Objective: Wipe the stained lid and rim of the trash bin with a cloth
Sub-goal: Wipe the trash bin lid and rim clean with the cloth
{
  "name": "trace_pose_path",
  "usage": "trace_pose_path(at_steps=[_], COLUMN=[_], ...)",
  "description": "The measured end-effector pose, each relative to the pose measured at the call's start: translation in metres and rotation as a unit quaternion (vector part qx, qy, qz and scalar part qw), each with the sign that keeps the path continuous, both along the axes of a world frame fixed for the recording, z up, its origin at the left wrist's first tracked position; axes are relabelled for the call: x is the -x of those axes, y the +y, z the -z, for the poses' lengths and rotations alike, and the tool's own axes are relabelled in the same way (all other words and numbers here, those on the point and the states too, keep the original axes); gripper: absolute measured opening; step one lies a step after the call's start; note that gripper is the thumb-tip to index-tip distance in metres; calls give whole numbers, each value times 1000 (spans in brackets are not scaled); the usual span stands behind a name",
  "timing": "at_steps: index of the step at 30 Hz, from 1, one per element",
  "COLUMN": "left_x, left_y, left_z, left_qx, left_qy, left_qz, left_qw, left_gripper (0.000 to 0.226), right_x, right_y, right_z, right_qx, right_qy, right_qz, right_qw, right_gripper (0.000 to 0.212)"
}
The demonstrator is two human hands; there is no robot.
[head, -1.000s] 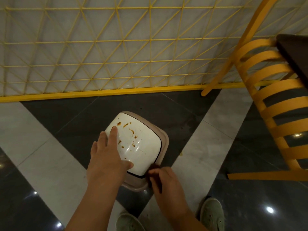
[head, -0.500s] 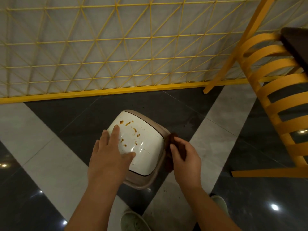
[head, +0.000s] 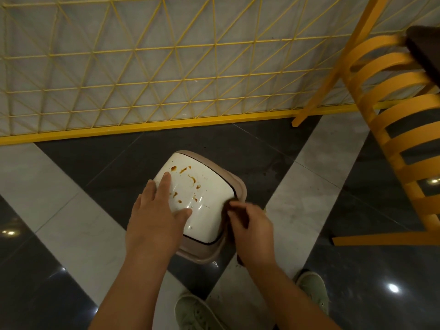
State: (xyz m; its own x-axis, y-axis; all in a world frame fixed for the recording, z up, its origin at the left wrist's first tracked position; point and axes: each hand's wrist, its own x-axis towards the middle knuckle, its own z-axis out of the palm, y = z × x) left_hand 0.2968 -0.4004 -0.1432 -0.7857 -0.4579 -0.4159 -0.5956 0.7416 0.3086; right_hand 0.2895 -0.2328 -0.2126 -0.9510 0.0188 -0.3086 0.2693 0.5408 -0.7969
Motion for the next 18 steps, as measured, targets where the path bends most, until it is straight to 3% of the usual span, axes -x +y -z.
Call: trace_pose_path(at_steps=[3,10,16,18], left_x=[0,2,0,1], left_y=[1,2,2,2], left_z=[1,-1,0,0], left_qx=[0,-2,0,0], left_qy=[4,2,-1,1], left_qz=[-2,-3,-1,-2], left_qw=[1000,1000,1000,1000], left_gripper=[86,86,86,86], right_x=[18,-40,8,-9], right_y=[-18,-18,-11,-26], right_z=[-12,-7,-7,-14], right_qx=[22,26,-28,5], right_qy=[25,45,13,6], right_qz=[29,-169,-12,-41], right_qw=[999,984,999,999], right_gripper=[21,24,18,16])
